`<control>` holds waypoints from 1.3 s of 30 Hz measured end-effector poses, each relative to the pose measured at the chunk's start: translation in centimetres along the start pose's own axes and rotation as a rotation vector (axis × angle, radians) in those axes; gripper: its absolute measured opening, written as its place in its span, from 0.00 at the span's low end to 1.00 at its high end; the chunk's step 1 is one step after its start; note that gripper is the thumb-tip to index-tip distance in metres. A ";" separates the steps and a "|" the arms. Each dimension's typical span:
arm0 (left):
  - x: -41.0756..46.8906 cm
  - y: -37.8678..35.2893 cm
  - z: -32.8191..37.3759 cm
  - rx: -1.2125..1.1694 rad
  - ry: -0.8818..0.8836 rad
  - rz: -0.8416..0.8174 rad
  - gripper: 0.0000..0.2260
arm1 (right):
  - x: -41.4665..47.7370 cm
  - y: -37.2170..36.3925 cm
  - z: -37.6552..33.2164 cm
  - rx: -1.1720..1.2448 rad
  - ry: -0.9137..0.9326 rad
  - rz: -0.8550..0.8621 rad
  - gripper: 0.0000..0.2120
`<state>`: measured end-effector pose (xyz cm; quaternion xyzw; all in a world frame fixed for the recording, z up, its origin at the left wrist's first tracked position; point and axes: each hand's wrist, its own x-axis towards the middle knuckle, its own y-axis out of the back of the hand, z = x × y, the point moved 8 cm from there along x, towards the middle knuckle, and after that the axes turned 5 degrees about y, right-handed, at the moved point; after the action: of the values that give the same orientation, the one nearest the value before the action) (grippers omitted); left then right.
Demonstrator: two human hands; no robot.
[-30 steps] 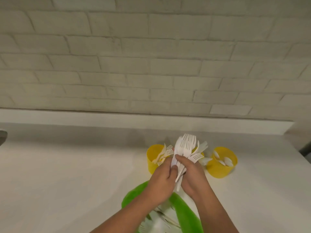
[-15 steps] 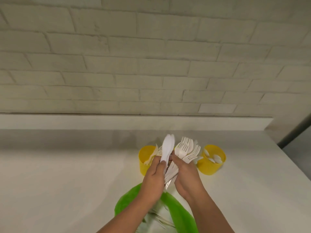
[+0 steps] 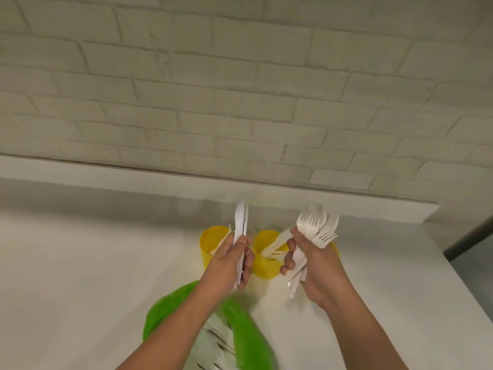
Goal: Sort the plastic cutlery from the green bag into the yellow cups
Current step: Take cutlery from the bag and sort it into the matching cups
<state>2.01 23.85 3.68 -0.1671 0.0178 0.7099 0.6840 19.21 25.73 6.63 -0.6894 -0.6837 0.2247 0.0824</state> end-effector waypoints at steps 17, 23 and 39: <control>-2.2 -11.1 -1.6 -0.142 0.117 -0.175 0.13 | 1.8 3.0 -5.2 -0.393 -0.032 -0.244 0.12; -2.2 -12.1 -2.0 -0.105 0.100 -0.143 0.13 | 1.5 5.1 -4.0 -0.328 0.017 -0.159 0.10; 0.3 -10.6 0.5 0.357 0.127 -0.274 0.15 | 3.3 4.9 -3.0 -0.358 0.040 -0.141 0.14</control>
<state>12.28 24.97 6.19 -0.0883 0.1632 0.5841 0.7902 24.77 29.34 6.57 -0.6477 -0.7576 0.0794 -0.0124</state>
